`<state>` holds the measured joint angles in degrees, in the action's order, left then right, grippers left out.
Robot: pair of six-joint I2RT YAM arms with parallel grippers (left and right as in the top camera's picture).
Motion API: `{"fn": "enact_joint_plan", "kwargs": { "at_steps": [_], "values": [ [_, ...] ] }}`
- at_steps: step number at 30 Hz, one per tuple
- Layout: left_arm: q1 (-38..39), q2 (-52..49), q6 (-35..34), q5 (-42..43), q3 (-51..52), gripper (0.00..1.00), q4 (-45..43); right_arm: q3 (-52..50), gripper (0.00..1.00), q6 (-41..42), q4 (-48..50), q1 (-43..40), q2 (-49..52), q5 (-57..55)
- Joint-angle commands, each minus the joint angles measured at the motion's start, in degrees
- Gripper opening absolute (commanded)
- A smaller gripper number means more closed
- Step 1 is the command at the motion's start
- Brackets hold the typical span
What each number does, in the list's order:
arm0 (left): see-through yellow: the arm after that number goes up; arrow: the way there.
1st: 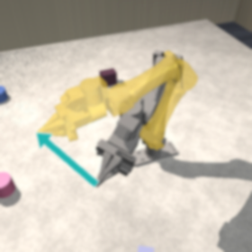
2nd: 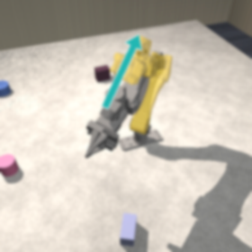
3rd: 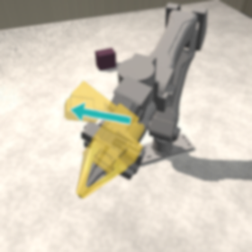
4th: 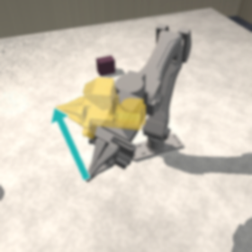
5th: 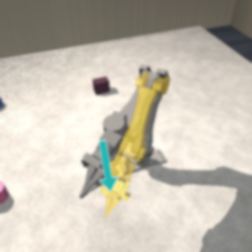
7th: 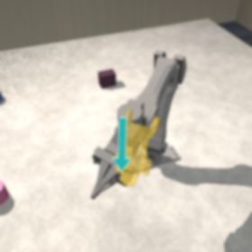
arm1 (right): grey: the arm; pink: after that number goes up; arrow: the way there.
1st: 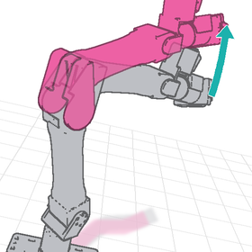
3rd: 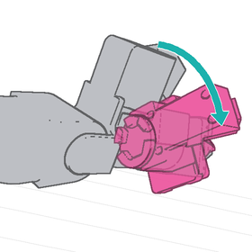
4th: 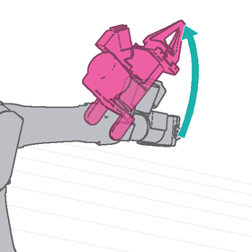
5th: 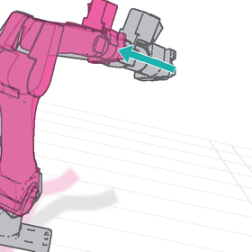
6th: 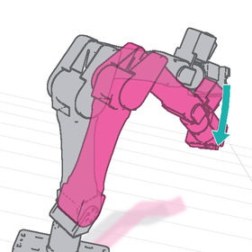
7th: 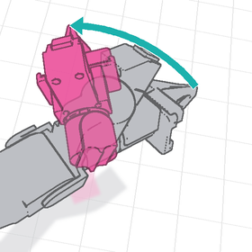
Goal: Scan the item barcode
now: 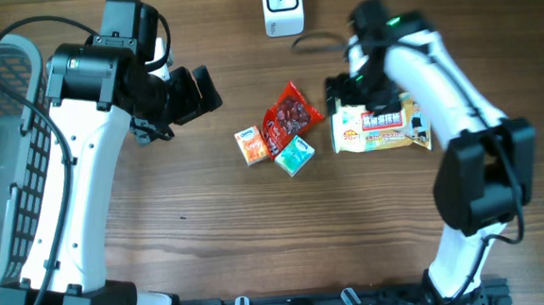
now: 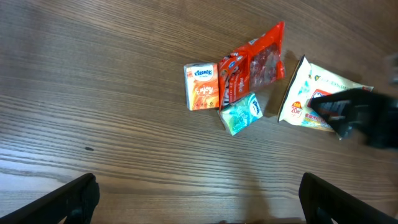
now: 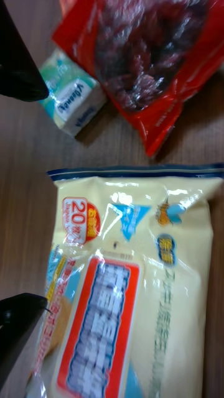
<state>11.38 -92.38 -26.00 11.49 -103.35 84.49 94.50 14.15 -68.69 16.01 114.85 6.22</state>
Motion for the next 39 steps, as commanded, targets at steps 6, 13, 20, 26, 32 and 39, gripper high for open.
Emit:
{"fn": "enact_joint_plan", "kwargs": {
  "at_steps": [6, 13, 20, 26, 32, 39],
  "values": [
    [0.2, 0.0, 0.1, 0.5, 0.0, 1.0, -0.1, -14.6, 0.98, 14.4, 12.3, 11.7, 0.1, -27.5],
    [0.2, 0.0, 0.1, 0.5, 0.0, 1.0, -0.1, -19.2, 0.92, 14.3, 19.1, 11.6, 0.1, -35.9],
    [0.2, 0.0, 0.1, 0.5, 0.0, 1.0, -0.1, -19.3, 0.92, 12.8, 21.1, 11.6, 3.1, -36.0],
    [0.2, 0.0, 0.1, 0.5, 0.0, 1.0, -0.1, -19.3, 0.67, 12.8, 21.7, 10.6, 9.3, -36.5],
    [0.2, 0.0, 0.1, 0.5, 0.0, 1.0, -0.1, -16.6, 0.04, 11.3, 18.4, 10.0, 9.4, -35.3],
    [0.2, 0.0, 0.1, 0.5, 0.0, 1.0, -0.1, 8.4, 0.04, 5.1, 2.2, 8.6, 8.6, -14.9]
  ]
}}
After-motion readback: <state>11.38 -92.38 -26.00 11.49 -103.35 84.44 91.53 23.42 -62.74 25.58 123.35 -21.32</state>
